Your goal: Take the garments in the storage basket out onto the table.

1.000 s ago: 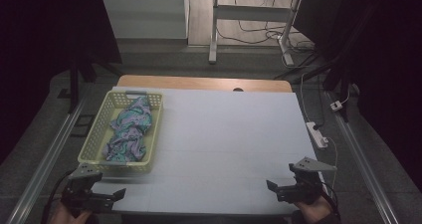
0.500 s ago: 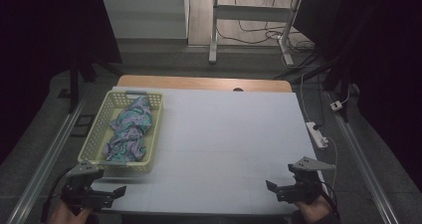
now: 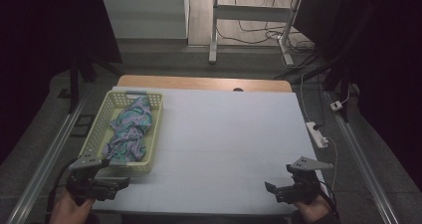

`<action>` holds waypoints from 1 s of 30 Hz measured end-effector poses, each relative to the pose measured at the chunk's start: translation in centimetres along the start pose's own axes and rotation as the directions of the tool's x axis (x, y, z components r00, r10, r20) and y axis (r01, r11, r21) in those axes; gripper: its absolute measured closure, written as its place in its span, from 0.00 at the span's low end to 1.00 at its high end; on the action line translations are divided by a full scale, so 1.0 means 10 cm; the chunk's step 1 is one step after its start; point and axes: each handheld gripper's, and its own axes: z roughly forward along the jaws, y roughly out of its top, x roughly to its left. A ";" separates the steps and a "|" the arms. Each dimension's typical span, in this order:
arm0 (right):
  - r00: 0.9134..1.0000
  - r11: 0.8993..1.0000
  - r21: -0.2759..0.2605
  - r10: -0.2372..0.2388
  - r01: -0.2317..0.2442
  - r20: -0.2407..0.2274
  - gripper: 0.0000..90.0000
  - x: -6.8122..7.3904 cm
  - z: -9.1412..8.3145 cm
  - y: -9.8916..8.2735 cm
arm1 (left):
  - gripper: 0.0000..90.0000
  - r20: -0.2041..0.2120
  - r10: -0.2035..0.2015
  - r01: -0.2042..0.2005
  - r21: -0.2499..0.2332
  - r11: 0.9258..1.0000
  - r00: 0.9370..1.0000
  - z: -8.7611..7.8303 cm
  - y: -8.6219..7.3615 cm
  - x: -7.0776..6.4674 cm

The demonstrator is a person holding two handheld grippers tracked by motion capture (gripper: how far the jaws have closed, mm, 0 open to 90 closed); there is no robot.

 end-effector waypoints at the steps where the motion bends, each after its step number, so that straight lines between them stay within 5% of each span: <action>1: 1.000 1.000 0.000 0.000 0.000 0.000 0.00 0.00 0.00 0.00 | 0.00 0.001 -0.003 0.003 0.001 1.000 1.000 0.01 0.01 0.01; 17: 1.000 1.000 0.004 0.009 -0.009 -0.005 0.00 -0.01 0.00 0.00 | 0.00 -0.048 -0.067 0.067 0.014 0.998 0.997 0.21 0.25 0.32; 30: 1.000 1.000 0.005 0.010 -0.010 -0.009 0.00 -0.01 0.01 0.00 | 0.00 -0.108 -0.078 0.084 0.055 0.995 0.991 0.40 0.49 0.50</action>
